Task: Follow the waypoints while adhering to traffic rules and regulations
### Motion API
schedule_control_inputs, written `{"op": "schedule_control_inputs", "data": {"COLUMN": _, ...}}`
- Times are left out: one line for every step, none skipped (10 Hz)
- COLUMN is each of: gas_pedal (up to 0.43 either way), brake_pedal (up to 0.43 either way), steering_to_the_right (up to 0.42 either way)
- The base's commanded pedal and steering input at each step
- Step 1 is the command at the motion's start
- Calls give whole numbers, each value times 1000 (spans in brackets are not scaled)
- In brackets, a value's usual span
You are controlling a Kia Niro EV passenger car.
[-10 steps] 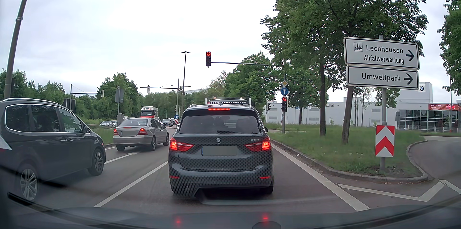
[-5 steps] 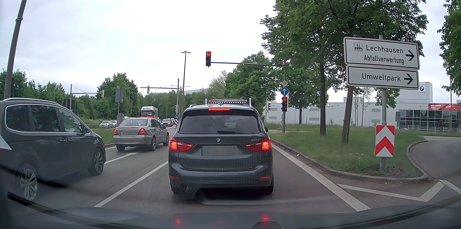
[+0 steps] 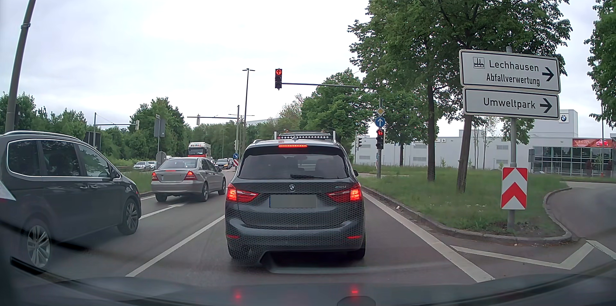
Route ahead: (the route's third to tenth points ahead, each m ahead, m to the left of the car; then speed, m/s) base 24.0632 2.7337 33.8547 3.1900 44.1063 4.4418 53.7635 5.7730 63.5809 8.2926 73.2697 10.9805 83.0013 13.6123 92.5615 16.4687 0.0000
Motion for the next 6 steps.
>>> {"op": "schedule_control_inputs", "data": {"gas_pedal": 0, "brake_pedal": 238, "steering_to_the_right": -11}}
{"op": "schedule_control_inputs", "data": {"gas_pedal": 0, "brake_pedal": 232, "steering_to_the_right": -11}}
{"op": "schedule_control_inputs", "data": {"gas_pedal": 0, "brake_pedal": 238, "steering_to_the_right": -11}}
{"op": "schedule_control_inputs", "data": {"gas_pedal": 0, "brake_pedal": 238, "steering_to_the_right": -11}}
{"op": "schedule_control_inputs", "data": {"gas_pedal": 0, "brake_pedal": 238, "steering_to_the_right": -11}}
{"op": "schedule_control_inputs", "data": {"gas_pedal": 0, "brake_pedal": 238, "steering_to_the_right": -11}}
